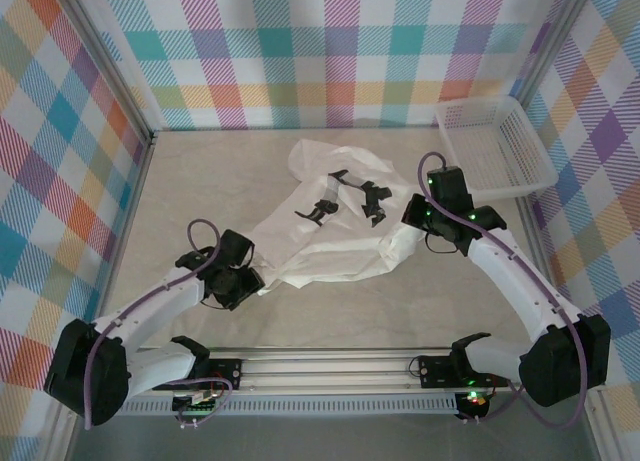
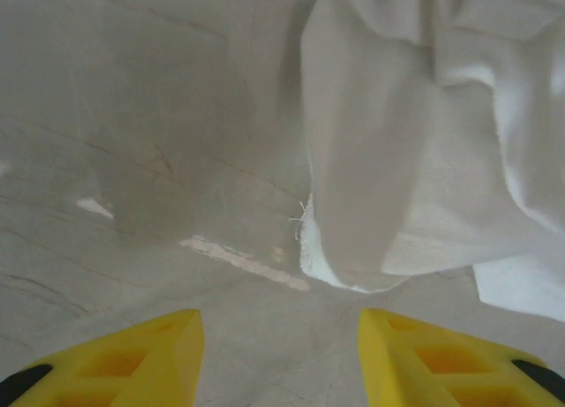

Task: Fold the inside-out t-shirt
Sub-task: Flatten out the T-shirt at the center of the table.

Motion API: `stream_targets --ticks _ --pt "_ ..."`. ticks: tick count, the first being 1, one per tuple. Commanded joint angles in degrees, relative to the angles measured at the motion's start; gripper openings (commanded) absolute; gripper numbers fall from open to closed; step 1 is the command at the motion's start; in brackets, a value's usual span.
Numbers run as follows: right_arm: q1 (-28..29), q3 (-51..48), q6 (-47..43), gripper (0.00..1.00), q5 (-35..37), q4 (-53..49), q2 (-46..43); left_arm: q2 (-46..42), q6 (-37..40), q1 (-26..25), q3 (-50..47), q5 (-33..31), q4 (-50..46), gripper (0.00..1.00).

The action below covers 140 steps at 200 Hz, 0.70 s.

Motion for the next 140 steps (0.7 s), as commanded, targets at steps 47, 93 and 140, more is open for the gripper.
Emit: stream_targets --ticks 47,93,140 --pt "-0.4 0.9 1.0 0.0 -3.2 2.6 -0.8 10.1 -1.3 -0.4 3.5 0.6 7.4 0.35" --pt "-0.4 5.7 1.5 0.0 0.5 -0.1 -4.2 5.5 5.9 0.8 13.0 -6.1 -4.7 0.0" --pt "-0.4 23.7 -15.3 0.0 20.7 7.9 -11.5 -2.5 30.1 5.6 50.9 -25.0 -13.0 0.0"
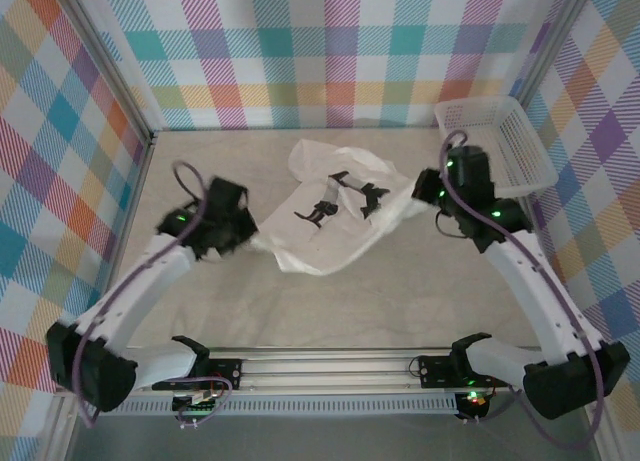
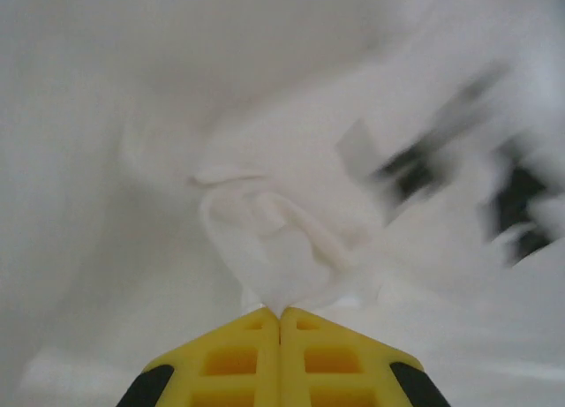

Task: Fold the inside-out t-shirt
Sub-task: Flatten out the T-shirt at the center of the table.

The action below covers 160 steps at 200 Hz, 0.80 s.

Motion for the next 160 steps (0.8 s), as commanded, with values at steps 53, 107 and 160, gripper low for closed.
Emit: stream_targets --ticks 53,107,160 --pt "-0.4 16.6 -21.1 0.0 15.7 18.2 -9.6 0.7 24.5 4.1 39.9 -8.2 -7.9 0.0" --pt "-0.4 22.1 -23.1 0.0 15.3 20.8 -8.6 -0.6 22.2 4.1 46.0 -2.8 -7.3 0.0" --pt "-0.7 22.6 -21.9 0.0 14.6 13.6 1.0 1.3 18.3 4.7 31.1 1.5 -2.1 0.0"
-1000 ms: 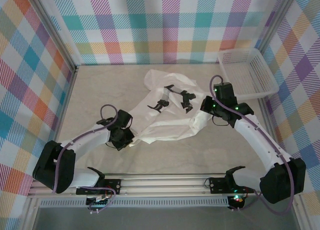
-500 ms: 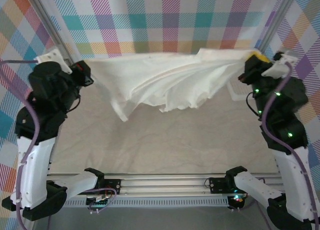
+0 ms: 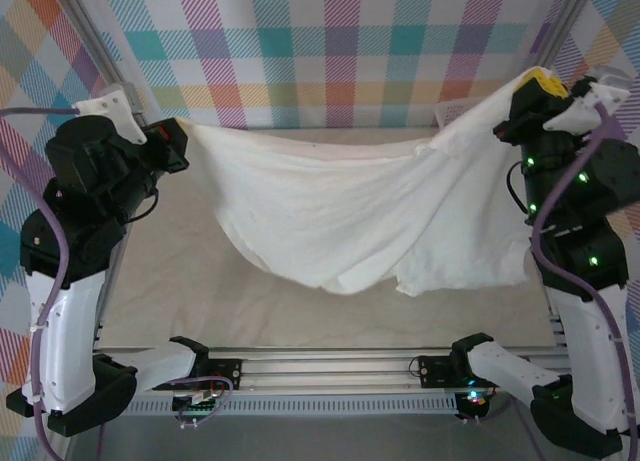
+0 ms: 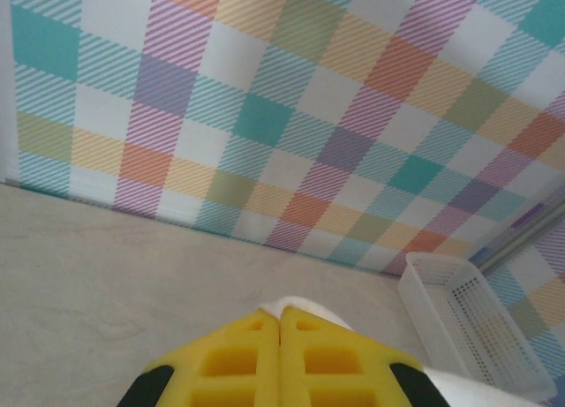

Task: Fold the inside-out t-shirt
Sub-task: Flatten out the T-shirt at the center of the table.

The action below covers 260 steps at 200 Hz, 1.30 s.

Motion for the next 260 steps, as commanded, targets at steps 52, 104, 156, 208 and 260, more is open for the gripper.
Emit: stream_targets --ticks 52,104,156,208,260 --pt "-7.4 -5.6 4.4 0.0 -10.2 -11.2 16.9 5.8 -13.8 5.8 -33.2 14.9 14.6 0.0" --pt "-9.1 -15.6 8.1 0.0 -18.0 -7.9 23.9 15.5 -17.2 12.4 -47.4 23.8 30.7 0.0" --pt "-9.1 -15.8 10.4 0.0 -20.3 -5.2 32.0 32.6 -15.9 12.6 -41.8 23.7 39.9 0.0" --pt "-9.1 -12.8 11.5 0.0 -22.3 -5.0 37.6 42.2 -15.5 13.5 -37.6 21.0 37.8 0.07" --pt "-9.1 -11.7 12.4 0.0 -24.2 -5.3 38.1 39.7 -12.0 14.0 -38.1 13.9 32.1 0.24"
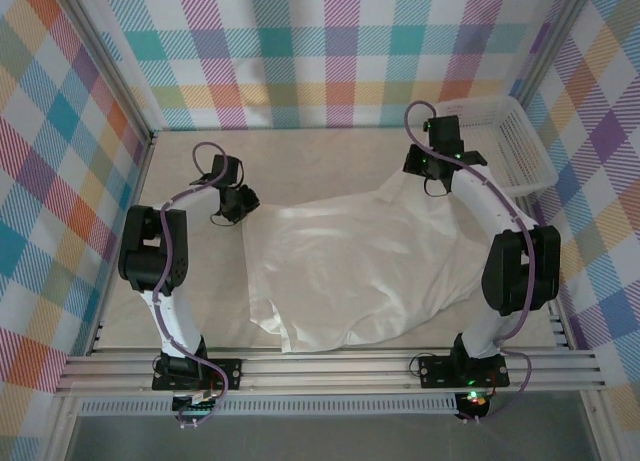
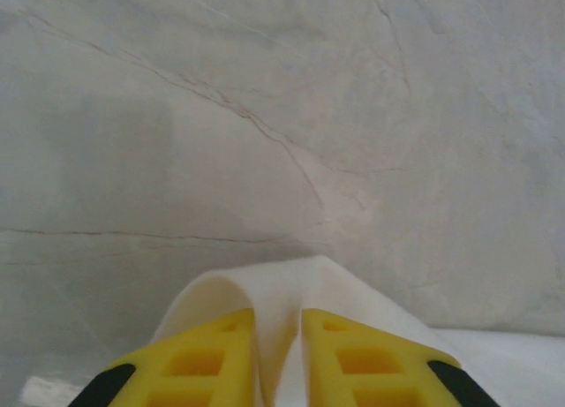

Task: Fold the inside-out t-shirt
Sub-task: Flatten out the T-shirt at the center of the table.

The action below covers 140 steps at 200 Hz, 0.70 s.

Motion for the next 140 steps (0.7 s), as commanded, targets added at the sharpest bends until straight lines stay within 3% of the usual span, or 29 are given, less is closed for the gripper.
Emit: stream_targets --ticks 1,29,60,140 --pt "-0.1 2.2 1.1 0.0 -1.8 1.4 -0.6 -2.8 2.5 1.0 1.4 -4.3 -3.9 0.24" --pt "-0.1 2.0 1.2 0.0 -1.6 1.6 -1.3 -2.8 3.5 1.0 1.7 -6.1 -6.3 0.28" --pt "-0.1 2.1 1.1 0.0 -1.4 1.3 -1.4 -1.3 3.6 1.0 1.2 -1.5 -3.1 0.32" --pt "-0.1 2.0 1.0 0.0 -1.5 1.1 -1.3 0.4 2.4 1.0 0.7 0.3 0.3 0.29"
